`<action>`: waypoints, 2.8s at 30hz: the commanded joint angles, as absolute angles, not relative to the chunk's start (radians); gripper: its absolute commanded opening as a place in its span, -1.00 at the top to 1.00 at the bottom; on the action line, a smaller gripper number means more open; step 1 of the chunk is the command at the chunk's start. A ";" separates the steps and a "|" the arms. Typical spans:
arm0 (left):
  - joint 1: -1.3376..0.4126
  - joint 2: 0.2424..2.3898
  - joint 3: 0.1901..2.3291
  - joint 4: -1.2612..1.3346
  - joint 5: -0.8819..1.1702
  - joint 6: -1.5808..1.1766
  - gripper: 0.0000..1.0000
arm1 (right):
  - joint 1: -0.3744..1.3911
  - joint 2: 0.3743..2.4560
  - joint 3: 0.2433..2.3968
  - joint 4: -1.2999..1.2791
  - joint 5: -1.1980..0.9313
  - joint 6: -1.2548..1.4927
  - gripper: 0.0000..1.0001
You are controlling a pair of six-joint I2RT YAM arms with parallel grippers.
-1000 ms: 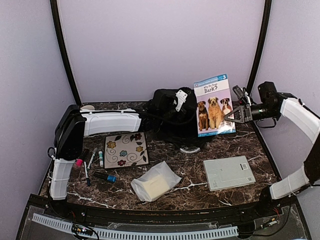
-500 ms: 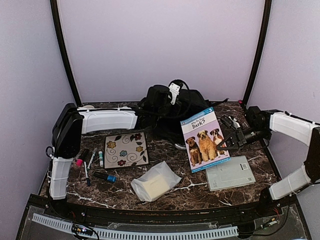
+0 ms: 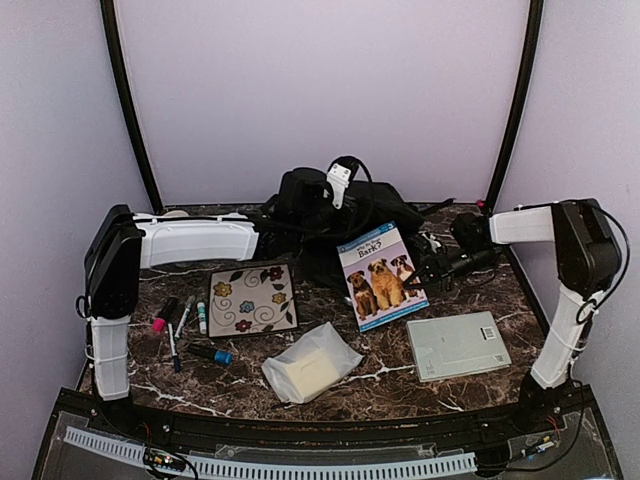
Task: Pack the student bag
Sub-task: Place the book in the largest pocket of the bag.
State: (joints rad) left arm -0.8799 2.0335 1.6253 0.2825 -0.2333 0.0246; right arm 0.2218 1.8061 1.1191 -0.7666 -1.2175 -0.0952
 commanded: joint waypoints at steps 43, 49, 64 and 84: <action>-0.950 1.820 1.318 0.590 -0.172 0.077 1.00 | 0.242 1.745 1.082 -0.405 -0.765 0.051 -0.29; -0.944 1.812 1.290 0.611 -0.155 0.063 1.00 | 0.259 1.725 1.079 -0.599 -0.819 -0.119 -0.56; -0.938 1.808 1.292 0.601 -0.148 0.054 1.00 | 0.276 1.464 0.950 -0.660 -0.547 -0.260 -0.63; -0.928 1.809 1.311 0.560 -0.083 0.023 1.00 | 0.598 1.370 0.993 -0.684 -0.191 -0.724 0.17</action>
